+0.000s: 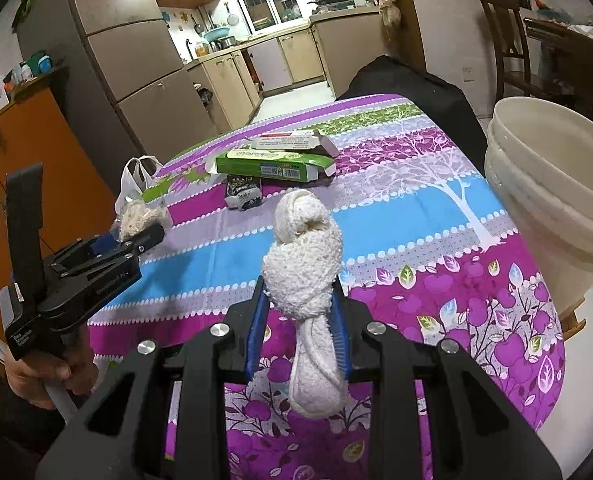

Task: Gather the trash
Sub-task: 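Carry the towel and grain bag over the bucket and open both tools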

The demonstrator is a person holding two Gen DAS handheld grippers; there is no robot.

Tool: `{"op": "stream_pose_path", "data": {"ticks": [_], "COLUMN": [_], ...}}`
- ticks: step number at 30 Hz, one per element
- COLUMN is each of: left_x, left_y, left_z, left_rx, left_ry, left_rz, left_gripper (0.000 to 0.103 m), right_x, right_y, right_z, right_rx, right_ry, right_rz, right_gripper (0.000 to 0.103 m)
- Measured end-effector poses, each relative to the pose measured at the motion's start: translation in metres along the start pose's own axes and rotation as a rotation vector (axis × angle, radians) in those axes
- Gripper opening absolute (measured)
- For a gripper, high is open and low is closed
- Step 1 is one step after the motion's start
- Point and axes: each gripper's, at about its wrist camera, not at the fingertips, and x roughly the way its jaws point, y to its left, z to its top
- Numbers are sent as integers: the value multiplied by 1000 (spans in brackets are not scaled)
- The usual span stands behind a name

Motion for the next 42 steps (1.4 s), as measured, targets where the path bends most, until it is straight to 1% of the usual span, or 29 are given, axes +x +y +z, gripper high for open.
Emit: {"op": "stream_pose_path", "data": {"ticks": [8,13,16,25,34,42], "left_x": [-1,1,2,6,12,19], "left_y": [-4,-11,-18,-54,-106,-143], "left_z": [1,10,19,58,92,115], "left_rx": [26,53,70,120,184,235], "left_ry": [-5,-14,-26,-52,-67,-69], "left_rz": [42,55,50,-14,-99,-152], "left_gripper": [42,42,42,42,42,42], "right_x": [2,-5,-7,-22,-47,-51], "right_y": [5,3,0,-20,-48,-79], "right_z": [0,13,24,62,95,111], "right_rx": [-29,-65,-91,-140,-165,-152], "right_ry": [14,2,13,38,22,48], "right_rz": [8,6,7,-11,-82,-152], "right_gripper": [27,27,27,27,27,27]}}
